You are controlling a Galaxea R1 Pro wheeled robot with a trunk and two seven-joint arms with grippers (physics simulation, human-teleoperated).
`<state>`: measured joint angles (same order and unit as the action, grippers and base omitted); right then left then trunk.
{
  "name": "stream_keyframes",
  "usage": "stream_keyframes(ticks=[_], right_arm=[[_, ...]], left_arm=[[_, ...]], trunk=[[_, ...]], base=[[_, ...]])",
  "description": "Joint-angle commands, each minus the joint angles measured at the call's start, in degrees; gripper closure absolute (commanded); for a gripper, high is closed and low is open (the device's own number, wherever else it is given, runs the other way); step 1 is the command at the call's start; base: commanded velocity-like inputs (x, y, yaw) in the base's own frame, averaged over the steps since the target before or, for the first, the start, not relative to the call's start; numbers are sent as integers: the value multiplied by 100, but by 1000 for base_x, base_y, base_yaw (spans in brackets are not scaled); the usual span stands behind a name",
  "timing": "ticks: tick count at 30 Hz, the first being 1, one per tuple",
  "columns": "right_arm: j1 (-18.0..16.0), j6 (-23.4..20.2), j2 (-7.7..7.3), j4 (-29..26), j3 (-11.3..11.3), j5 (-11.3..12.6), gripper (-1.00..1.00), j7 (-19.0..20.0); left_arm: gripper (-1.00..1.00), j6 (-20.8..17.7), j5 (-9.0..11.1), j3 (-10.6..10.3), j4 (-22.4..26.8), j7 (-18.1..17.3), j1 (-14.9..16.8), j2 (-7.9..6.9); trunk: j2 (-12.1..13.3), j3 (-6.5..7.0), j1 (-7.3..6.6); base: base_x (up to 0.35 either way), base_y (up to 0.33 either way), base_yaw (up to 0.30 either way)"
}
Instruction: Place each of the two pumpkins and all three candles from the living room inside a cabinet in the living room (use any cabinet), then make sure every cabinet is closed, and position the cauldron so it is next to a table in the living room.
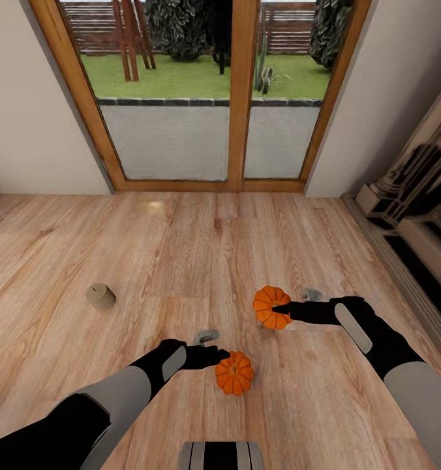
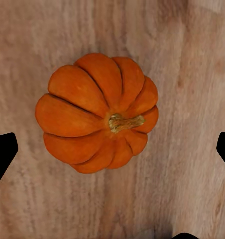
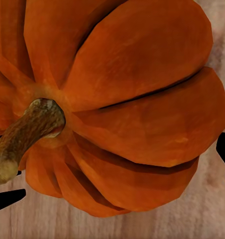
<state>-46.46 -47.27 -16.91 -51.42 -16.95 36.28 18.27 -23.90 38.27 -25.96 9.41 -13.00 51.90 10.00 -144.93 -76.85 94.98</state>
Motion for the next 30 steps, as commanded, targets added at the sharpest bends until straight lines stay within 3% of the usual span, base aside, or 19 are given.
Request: stream_keyframes(ticks=[1, 5, 20, 30], right_arm=[[-4, -12, -5, -2, -10, -16, 100, 29], [-4, -11, -5, -1, -5, -16, 100, 30], [-4, -10, -5, -2, -4, -16, 100, 34], [-4, -10, -5, -3, -1, -16, 100, 36]], left_arm=[[-100, -18, 6, -6, -1, -8, 2, 0], [-100, -18, 5, -6, -1, -4, 0, 0], [-100, -18, -2, -6, -35, -1, 1, 0], [-100, -18, -4, -6, -44, 8, 0, 0]], trunk=[[-2, -4, -1], [-2, -4, -1], [-22, -336, 38], [-22, -336, 38]], base=[[10, 0, 0], [4, 0, 0], [0, 0, 0], [29, -28, 0]])
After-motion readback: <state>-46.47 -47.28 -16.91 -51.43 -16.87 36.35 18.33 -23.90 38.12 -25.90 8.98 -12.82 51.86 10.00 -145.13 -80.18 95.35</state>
